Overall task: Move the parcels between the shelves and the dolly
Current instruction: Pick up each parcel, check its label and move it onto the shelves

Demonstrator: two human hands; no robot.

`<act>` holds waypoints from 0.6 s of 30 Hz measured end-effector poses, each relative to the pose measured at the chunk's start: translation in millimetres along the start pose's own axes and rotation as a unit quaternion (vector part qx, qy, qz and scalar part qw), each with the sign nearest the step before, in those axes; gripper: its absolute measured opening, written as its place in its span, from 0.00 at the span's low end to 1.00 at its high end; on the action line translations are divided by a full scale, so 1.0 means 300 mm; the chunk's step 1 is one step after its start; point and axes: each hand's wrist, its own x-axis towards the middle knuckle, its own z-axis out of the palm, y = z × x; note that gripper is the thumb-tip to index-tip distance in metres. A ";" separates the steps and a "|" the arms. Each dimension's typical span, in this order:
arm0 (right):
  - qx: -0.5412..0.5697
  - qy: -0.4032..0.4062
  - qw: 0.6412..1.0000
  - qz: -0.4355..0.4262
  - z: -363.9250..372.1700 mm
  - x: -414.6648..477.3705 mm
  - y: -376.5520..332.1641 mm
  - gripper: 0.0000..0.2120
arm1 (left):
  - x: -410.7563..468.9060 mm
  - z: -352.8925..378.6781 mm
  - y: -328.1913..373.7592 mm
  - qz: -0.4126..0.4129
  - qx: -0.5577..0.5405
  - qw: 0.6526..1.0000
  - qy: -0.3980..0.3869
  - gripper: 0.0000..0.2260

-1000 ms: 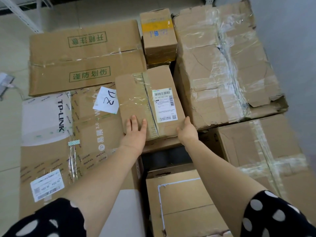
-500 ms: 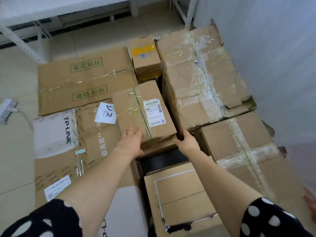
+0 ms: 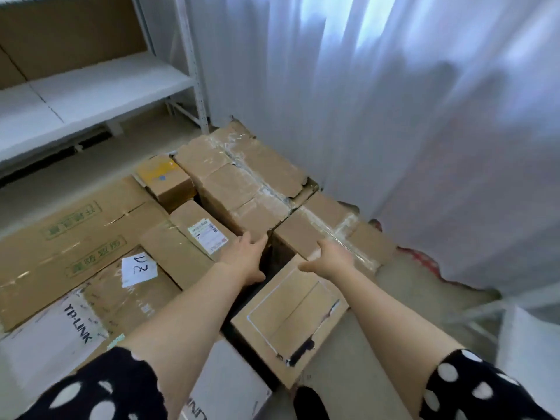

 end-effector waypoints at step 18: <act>0.030 0.092 0.975 0.200 0.340 -1.232 0.434 0.44 | -0.860 0.244 0.450 0.308 0.176 0.935 -0.008 0.40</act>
